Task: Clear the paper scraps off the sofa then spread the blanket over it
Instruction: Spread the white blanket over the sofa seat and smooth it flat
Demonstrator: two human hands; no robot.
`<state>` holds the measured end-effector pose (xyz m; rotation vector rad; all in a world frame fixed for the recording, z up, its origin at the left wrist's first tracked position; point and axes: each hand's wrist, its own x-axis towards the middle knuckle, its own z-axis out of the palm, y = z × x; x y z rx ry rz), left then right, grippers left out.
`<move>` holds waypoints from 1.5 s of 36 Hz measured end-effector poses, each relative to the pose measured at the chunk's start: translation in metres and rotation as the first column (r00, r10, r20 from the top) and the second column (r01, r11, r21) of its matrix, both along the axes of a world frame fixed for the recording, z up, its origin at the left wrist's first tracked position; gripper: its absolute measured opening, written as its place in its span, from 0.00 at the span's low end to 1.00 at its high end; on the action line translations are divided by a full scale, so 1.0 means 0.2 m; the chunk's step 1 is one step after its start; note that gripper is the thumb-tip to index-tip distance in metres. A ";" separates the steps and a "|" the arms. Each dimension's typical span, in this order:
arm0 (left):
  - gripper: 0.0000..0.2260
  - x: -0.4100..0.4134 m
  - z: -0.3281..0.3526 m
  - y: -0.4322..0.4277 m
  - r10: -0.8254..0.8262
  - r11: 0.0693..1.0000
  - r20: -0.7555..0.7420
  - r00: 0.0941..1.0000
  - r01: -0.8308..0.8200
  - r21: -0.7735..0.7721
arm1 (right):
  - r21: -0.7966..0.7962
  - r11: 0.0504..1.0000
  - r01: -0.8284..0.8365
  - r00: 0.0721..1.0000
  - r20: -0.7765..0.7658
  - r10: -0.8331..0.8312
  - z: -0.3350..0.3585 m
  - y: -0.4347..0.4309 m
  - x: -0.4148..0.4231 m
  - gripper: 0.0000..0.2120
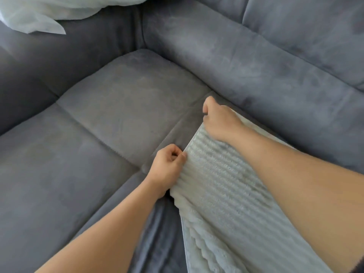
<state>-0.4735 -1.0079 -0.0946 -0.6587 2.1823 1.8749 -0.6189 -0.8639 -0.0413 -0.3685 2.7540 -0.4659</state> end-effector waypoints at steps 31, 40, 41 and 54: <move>0.11 0.56 0.23 0.13 0.203 0.977 0.162 0.966 -0.210 0.031 | 0.018 0.995 -0.098 0.994 0.048 0.097 -0.21 -0.08 0.19 0.06; 0.15 0.44 0.25 -0.10 -0.016 0.903 0.204 0.979 0.102 -0.418 | -0.010 0.995 -0.097 0.992 0.085 0.098 -0.16 -0.05 0.20 0.07; 0.14 0.45 0.23 -0.09 -0.028 0.897 0.198 0.980 0.112 -0.428 | -0.015 0.994 -0.104 0.991 0.080 0.105 -0.17 -0.04 0.20 0.07; 0.14 0.51 0.11 -0.09 0.051 0.905 0.049 0.997 -0.026 -0.424 | -0.001 0.989 -0.145 0.976 -0.163 0.143 -0.03 -0.14 0.50 0.12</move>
